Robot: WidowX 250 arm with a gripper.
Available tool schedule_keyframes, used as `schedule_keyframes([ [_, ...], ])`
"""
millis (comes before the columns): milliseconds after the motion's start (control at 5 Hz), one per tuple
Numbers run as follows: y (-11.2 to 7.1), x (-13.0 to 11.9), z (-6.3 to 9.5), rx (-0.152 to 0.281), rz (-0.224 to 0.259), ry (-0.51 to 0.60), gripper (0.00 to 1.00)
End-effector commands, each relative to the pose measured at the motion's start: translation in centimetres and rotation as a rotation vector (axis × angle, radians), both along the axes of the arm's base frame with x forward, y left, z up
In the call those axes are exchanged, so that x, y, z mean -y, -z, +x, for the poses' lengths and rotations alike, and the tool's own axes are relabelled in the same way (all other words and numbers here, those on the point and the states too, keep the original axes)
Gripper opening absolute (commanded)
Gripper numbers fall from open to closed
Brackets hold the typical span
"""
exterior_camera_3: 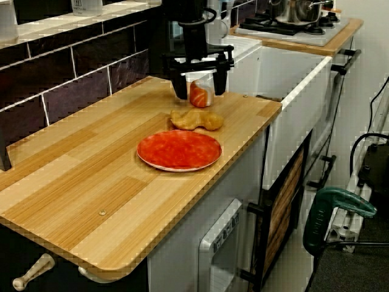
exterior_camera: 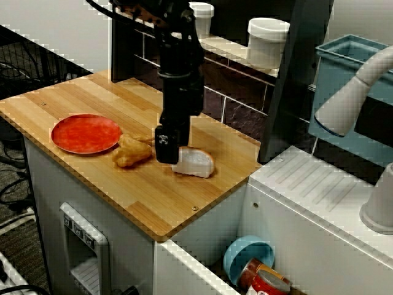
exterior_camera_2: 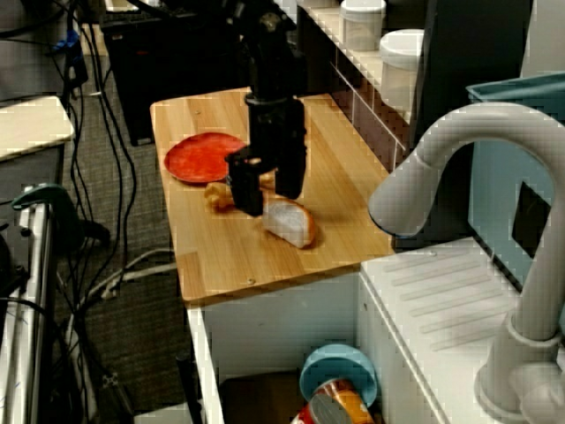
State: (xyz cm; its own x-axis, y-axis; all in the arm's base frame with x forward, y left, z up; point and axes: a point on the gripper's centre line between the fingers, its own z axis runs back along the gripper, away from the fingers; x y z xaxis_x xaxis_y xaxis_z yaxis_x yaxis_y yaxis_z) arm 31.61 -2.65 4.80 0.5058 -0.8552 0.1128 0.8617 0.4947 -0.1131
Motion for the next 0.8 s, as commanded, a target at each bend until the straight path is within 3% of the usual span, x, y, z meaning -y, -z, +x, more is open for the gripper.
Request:
schedule_keyframes([
  [0, -5.0, -1.7, -1.2, 0.076, -0.05, -0.057, 1.0],
  [200, -5.3, -3.2, -2.1, 0.052, -0.038, -0.015, 1.0],
  [600, -3.9, -5.5, -2.4, -0.006, 0.033, 0.292, 1.0],
])
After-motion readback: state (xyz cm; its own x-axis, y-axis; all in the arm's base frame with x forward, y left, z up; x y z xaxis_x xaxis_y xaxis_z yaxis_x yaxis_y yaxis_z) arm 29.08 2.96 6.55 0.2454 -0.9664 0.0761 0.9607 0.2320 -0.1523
